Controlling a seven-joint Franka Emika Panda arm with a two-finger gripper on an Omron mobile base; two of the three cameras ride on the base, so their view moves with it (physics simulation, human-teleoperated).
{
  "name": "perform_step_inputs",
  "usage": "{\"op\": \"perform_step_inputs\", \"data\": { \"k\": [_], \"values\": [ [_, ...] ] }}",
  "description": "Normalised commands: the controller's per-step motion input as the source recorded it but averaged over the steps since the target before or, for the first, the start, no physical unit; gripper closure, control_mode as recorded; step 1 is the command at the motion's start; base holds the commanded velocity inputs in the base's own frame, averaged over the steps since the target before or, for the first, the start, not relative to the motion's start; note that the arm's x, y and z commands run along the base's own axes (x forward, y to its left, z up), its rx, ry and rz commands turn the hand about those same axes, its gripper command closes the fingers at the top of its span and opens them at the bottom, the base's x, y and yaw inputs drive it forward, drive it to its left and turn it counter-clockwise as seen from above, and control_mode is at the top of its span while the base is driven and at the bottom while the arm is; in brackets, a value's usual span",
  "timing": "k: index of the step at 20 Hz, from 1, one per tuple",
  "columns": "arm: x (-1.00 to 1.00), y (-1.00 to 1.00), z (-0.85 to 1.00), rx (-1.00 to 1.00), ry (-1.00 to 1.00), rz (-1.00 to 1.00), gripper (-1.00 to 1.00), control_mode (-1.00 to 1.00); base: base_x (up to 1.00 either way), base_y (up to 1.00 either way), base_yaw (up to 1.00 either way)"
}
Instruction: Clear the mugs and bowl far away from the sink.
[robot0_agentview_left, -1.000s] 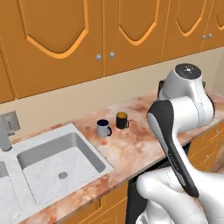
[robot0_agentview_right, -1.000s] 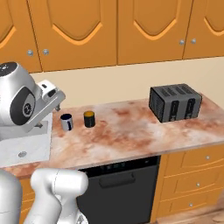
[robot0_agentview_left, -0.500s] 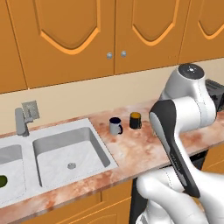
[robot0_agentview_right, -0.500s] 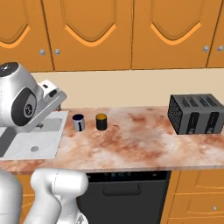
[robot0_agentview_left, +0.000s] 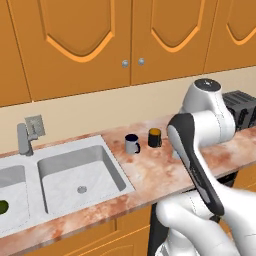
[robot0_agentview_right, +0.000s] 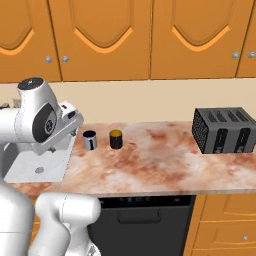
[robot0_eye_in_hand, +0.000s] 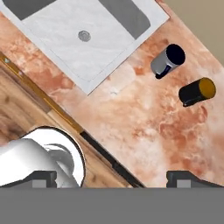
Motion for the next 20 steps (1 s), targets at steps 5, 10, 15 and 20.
{"op": "perform_step_inputs", "data": {
  "k": [5, 10, 15, 20],
  "values": [
    [1.0, 0.71, -0.55, 0.02, 0.0, -0.26, -1.0, -1.0, 0.0, 0.0, 0.0],
    [0.92, 0.3, -0.44, 0.0, 0.0, -0.34, -1.0, -1.0, 0.0, 0.0, 0.0],
    [0.53, -0.13, -0.31, 0.05, 0.0, -0.27, -1.0, -1.0, 0.0, 0.0, 0.0],
    [0.38, -0.13, -0.26, 0.09, 0.0, -0.06, -1.0, -1.0, 0.0, 0.0, 0.0]
  ]
}}
